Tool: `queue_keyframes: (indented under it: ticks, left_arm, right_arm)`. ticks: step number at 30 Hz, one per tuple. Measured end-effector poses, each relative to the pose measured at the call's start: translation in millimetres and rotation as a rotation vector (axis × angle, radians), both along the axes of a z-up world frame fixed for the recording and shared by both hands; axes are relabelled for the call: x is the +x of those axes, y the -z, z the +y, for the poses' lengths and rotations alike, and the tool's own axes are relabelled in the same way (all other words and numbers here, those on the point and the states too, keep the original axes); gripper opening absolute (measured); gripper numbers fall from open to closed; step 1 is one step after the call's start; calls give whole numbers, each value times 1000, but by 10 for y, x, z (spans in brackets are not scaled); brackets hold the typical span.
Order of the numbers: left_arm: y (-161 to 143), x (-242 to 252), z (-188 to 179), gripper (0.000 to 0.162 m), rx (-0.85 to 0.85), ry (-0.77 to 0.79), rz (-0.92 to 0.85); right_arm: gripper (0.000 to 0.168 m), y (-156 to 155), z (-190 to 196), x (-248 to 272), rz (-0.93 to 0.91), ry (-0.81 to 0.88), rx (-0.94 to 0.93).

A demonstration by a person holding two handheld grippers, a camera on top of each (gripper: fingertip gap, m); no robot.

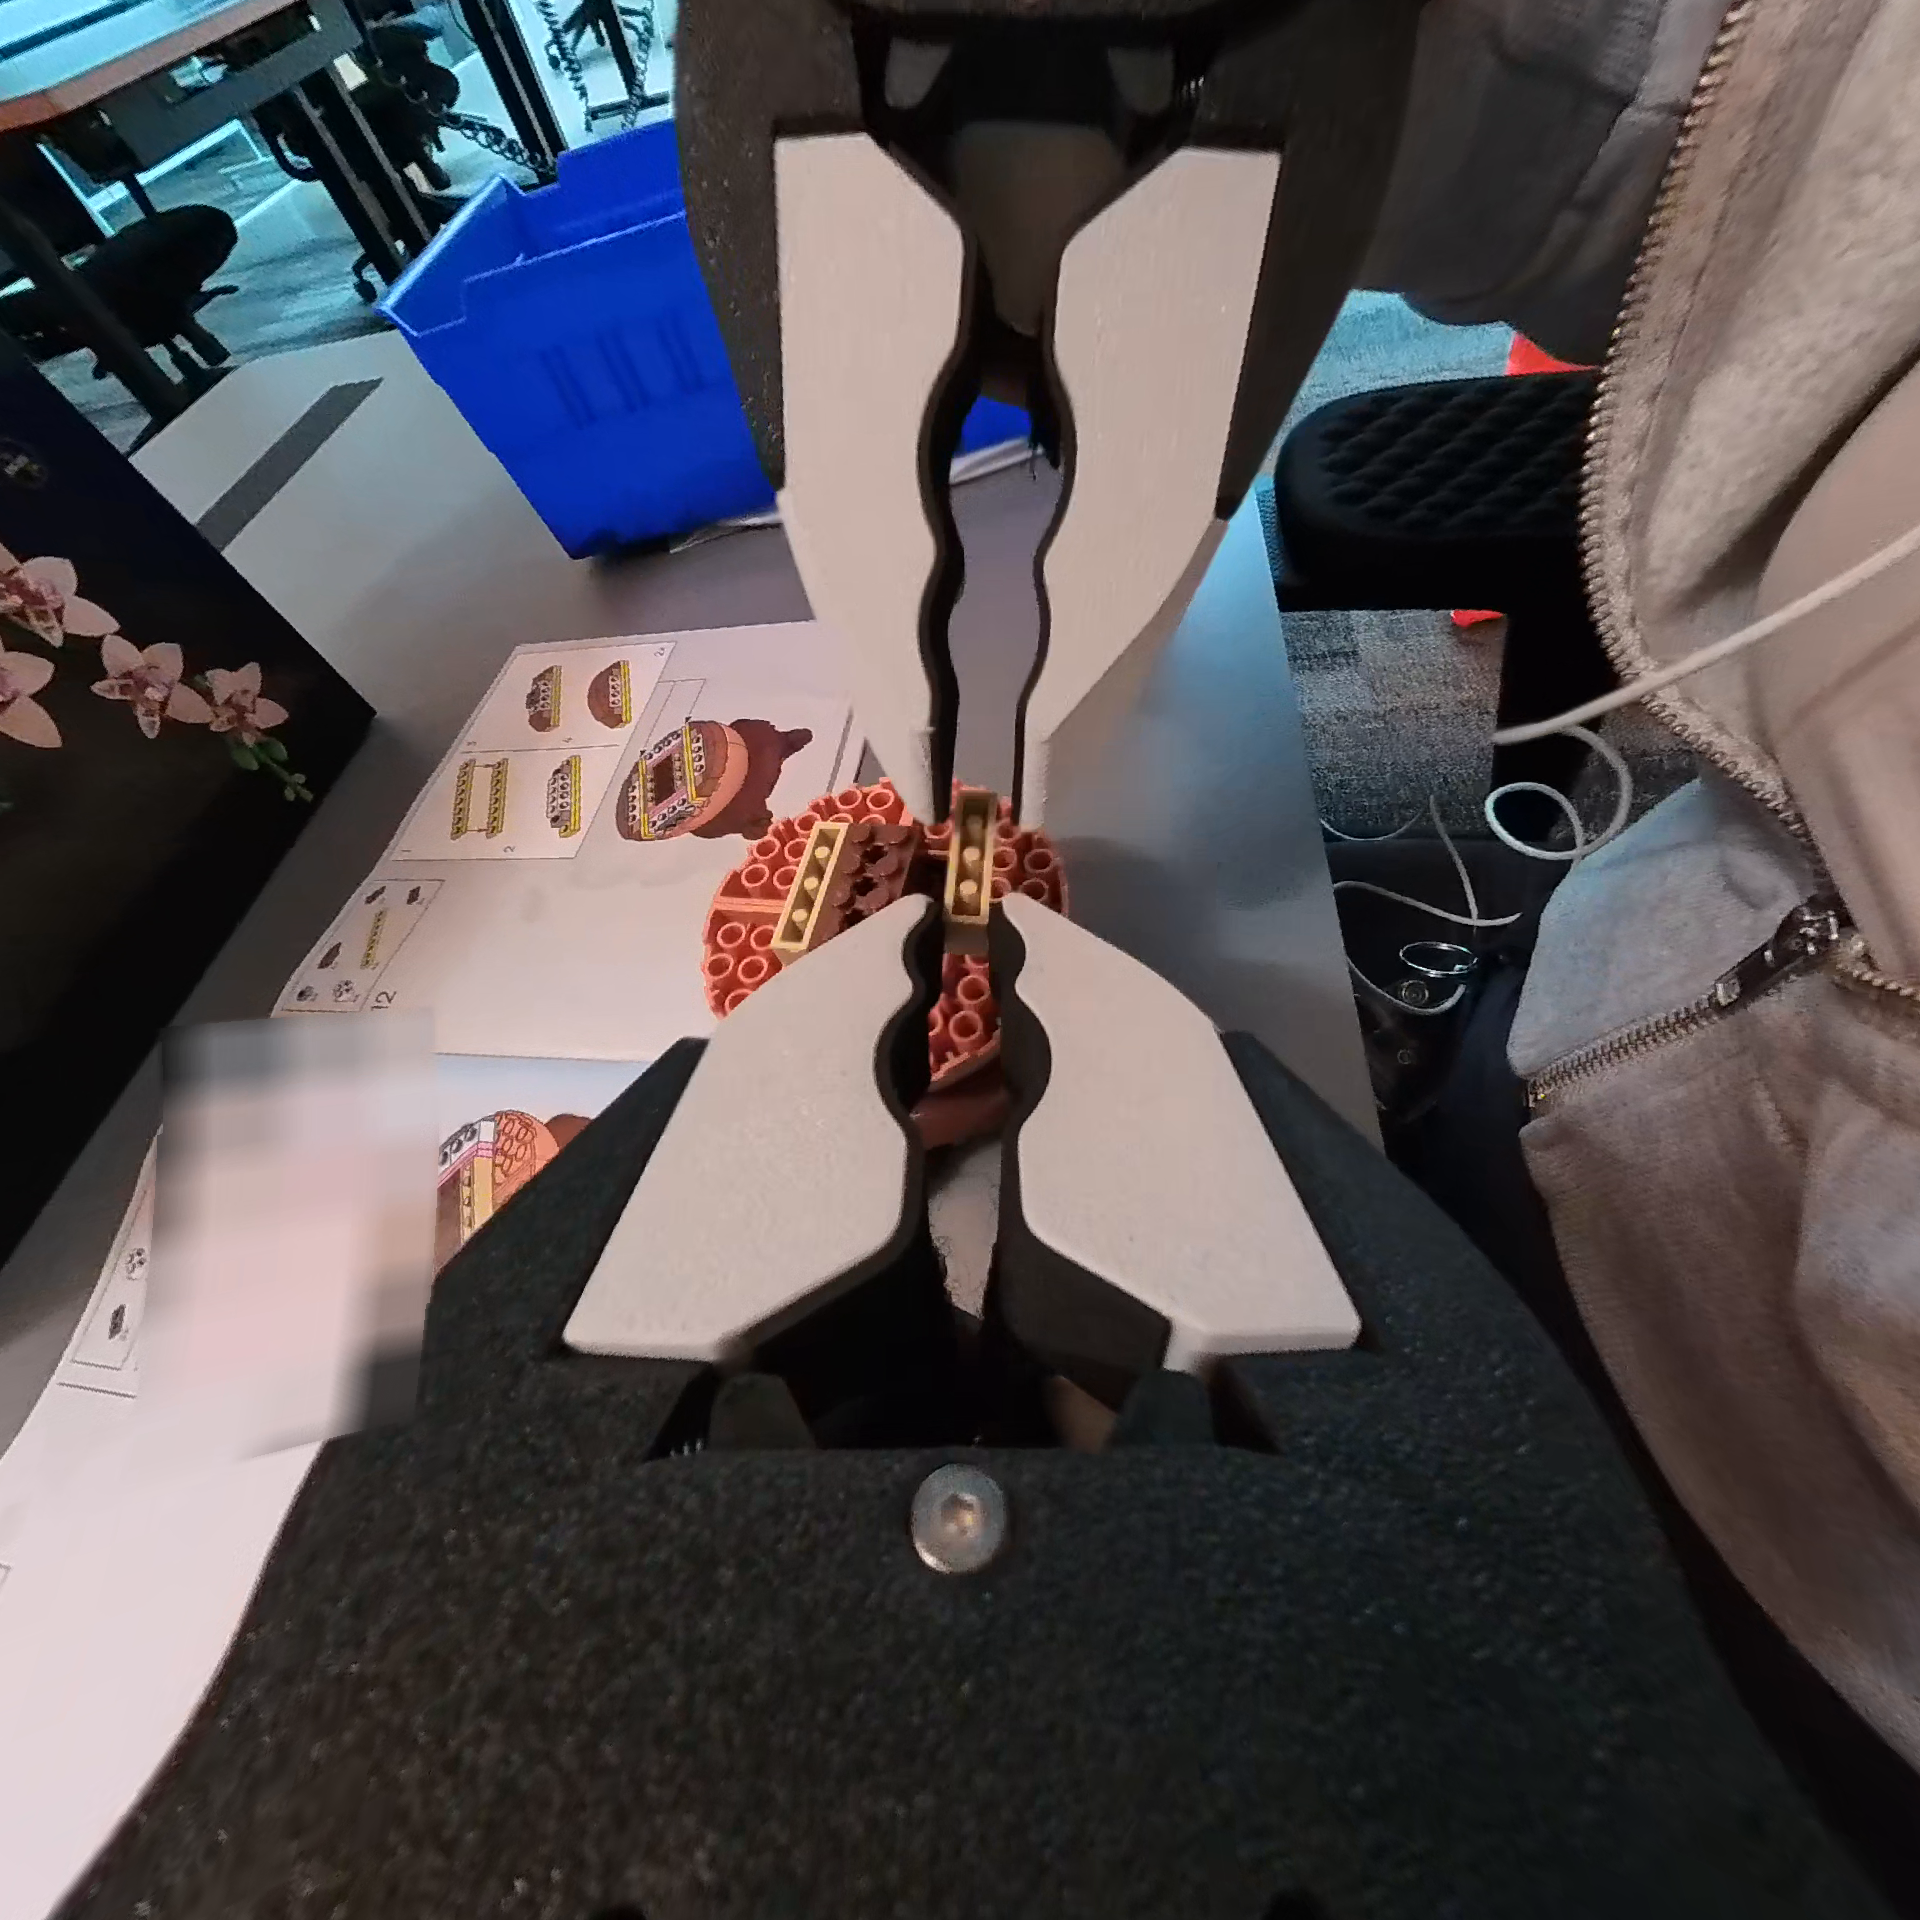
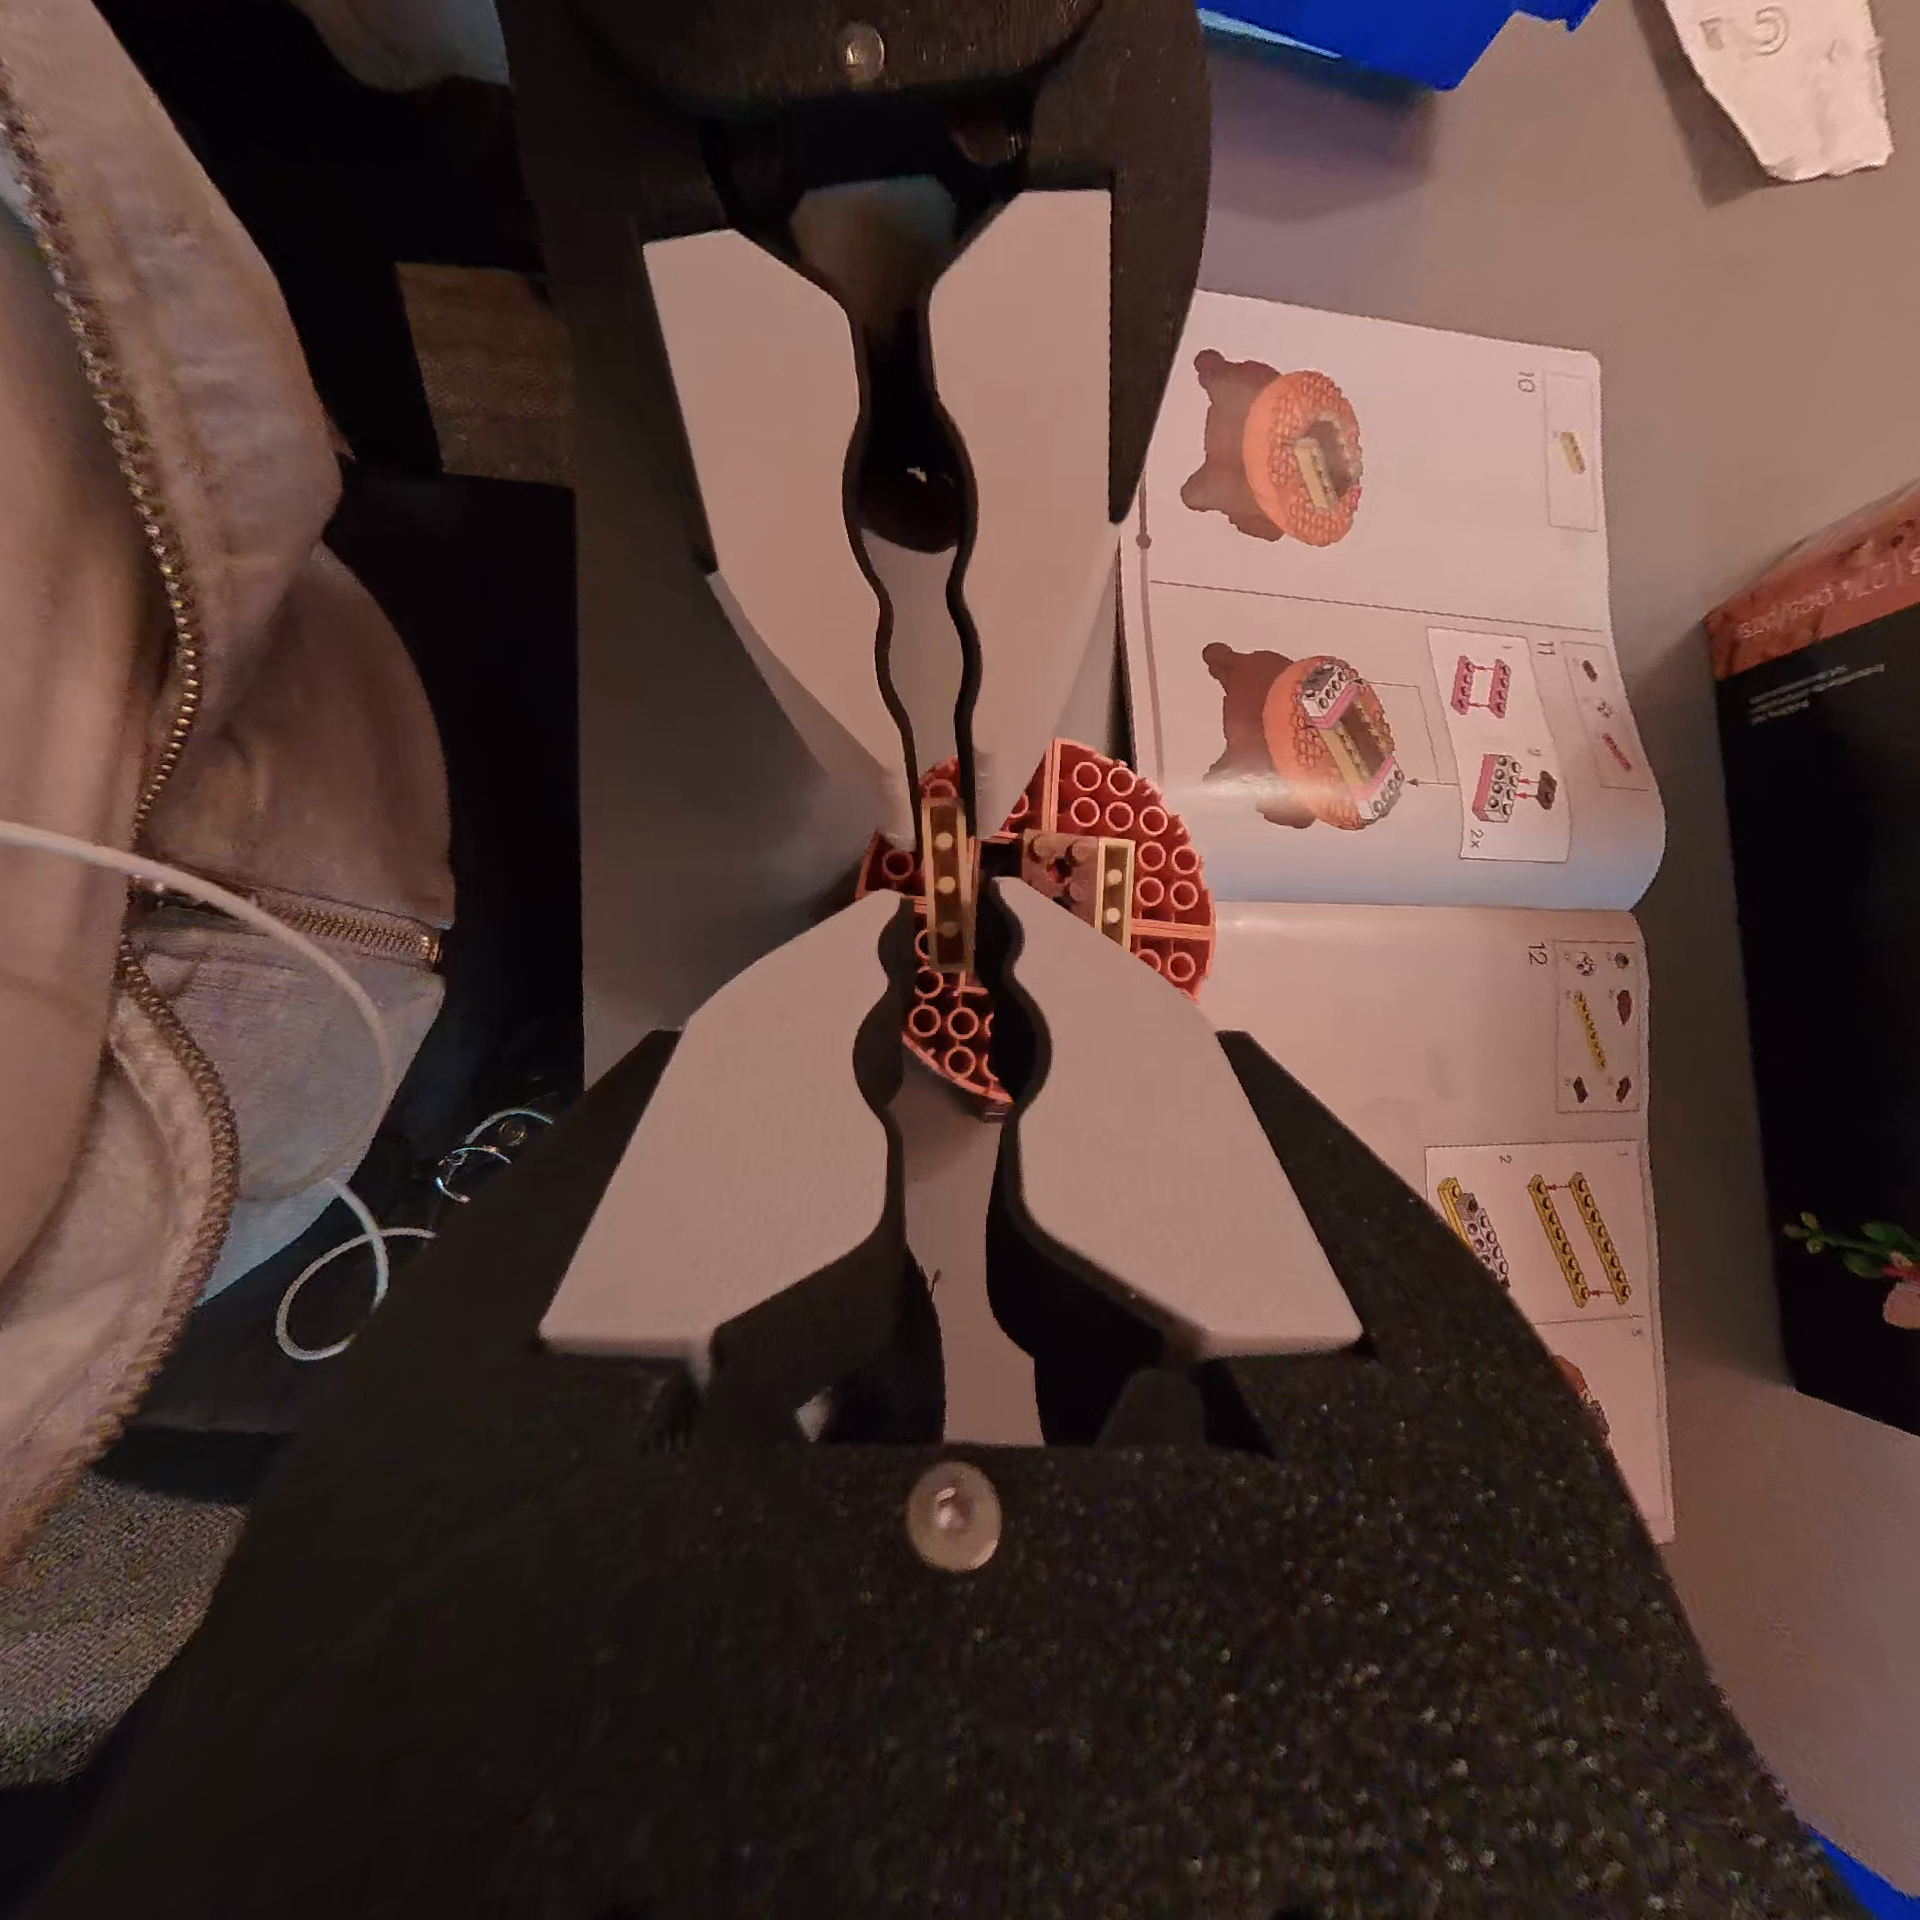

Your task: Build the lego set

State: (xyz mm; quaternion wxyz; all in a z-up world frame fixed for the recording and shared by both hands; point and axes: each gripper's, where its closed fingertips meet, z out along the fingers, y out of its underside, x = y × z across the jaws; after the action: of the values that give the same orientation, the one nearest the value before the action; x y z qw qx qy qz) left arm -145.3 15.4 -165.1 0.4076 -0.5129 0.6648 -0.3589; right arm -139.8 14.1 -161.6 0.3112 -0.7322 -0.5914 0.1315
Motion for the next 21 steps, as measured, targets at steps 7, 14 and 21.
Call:
queue_keyframes:
  ticks: [7,14,21]
  left_arm:
    - [-10,10,-4,7,12,4,2]
    - [-8,12,-19,7,-3,13,-12]
    - [-23,-3,-13,7,12,23,-15]
  right_arm:
    - [0,0,-12,-33,-16,-13,-3]
    - [8,-18,8,-45,-26,9,-6]
    - [7,34,14,-48,-66,10,-51]
